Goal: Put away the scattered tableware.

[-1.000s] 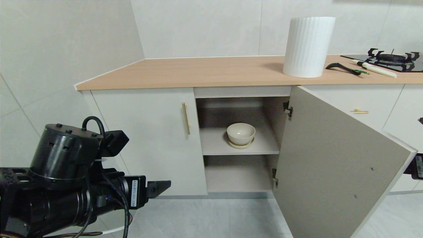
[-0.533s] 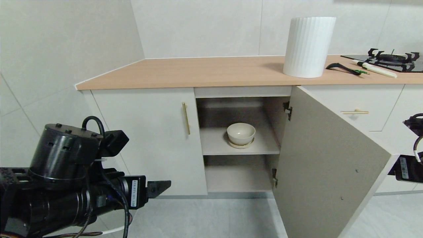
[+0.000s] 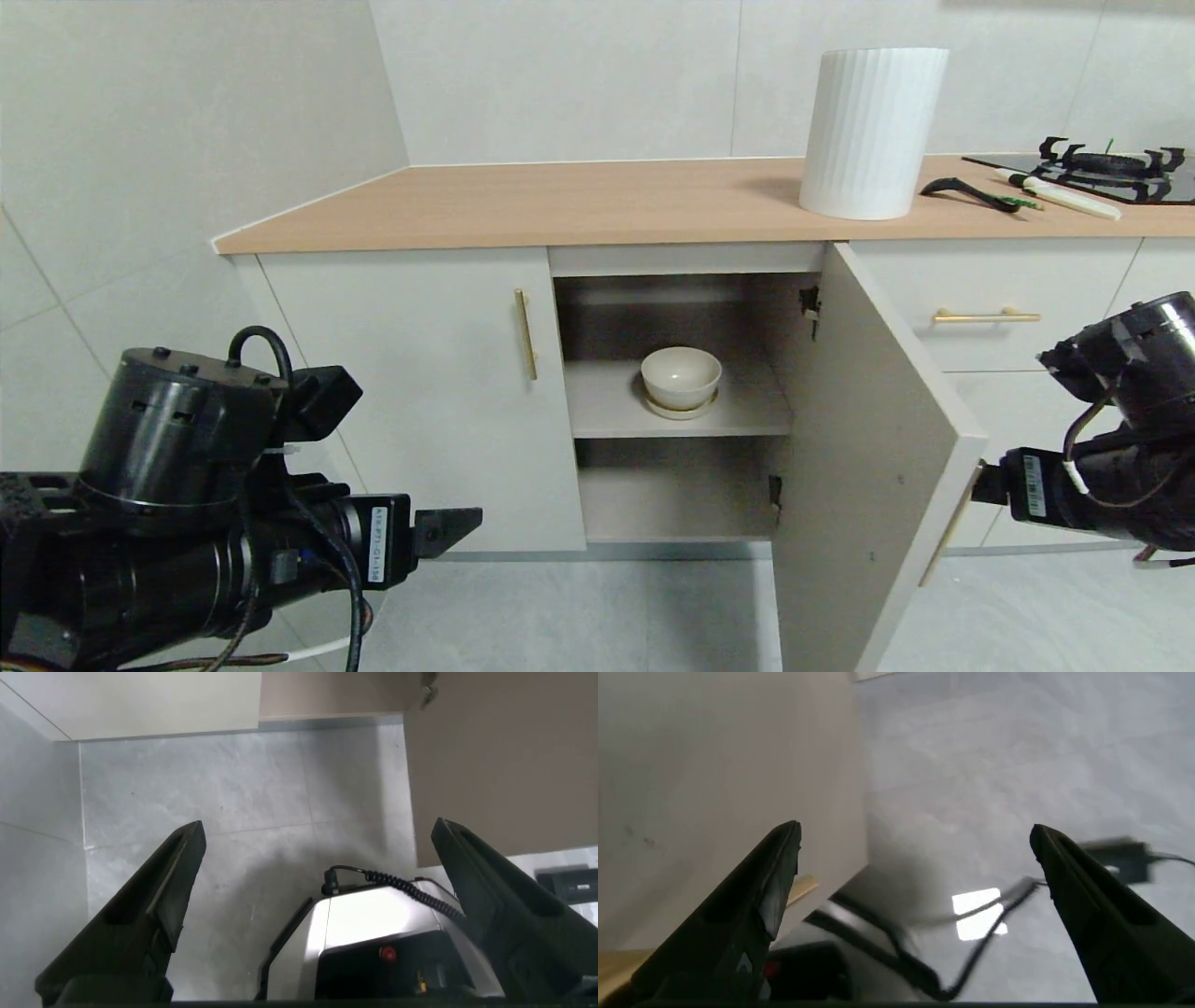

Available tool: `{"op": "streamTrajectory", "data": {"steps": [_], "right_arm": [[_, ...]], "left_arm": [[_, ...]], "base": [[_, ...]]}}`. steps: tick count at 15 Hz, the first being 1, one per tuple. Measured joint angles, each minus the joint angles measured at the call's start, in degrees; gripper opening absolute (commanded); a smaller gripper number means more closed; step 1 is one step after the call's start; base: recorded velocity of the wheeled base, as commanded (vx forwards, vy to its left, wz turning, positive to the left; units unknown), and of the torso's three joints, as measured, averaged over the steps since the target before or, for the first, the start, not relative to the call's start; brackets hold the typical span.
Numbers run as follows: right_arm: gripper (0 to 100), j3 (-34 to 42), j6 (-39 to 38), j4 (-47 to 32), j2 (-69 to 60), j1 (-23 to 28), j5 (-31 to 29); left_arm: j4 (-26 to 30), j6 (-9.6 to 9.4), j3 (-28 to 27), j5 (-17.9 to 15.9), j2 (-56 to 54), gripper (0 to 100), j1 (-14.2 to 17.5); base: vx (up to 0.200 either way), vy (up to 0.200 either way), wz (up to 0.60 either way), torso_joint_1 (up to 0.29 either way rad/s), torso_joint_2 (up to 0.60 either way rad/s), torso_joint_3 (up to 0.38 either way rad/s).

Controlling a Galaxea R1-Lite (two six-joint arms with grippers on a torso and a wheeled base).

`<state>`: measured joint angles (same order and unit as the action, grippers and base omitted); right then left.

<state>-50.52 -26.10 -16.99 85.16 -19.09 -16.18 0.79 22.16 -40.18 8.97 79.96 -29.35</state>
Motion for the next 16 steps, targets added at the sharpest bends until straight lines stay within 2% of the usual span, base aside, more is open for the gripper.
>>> {"op": "streamTrajectory", "data": {"steps": [3, 7, 10, 16], "right_arm": [[100, 1.7, -1.4, 6.6, 2.3, -3.8, 1.5], [100, 2.2, -1.2, 12.6, 5.3, -5.0, 9.5], [100, 1.5, 0.6, 18.0, 8.7, -6.3, 11.4], [100, -9.5, 5.2, 19.3, 18.2, -6.6, 11.6]], "left_arm": [[0.0, 0.04, -0.1, 0.1, -0.3, 100, 0.0], [0.0, 0.00, -0.3, 0.2, -1.4, 100, 0.0], [0.0, -0.02, -0.3, 0.2, -1.7, 100, 0.1], [-0.1, -0.11, -0.4, 1.1, -2.1, 100, 0.1]], "base": [[0.000, 0.000, 0.00, 0.000, 0.00, 0.000], [0.000, 0.000, 0.00, 0.000, 0.00, 0.000], [0.000, 0.000, 0.00, 0.000, 0.00, 0.000], [0.000, 0.000, 0.00, 0.000, 0.00, 0.000]]}}
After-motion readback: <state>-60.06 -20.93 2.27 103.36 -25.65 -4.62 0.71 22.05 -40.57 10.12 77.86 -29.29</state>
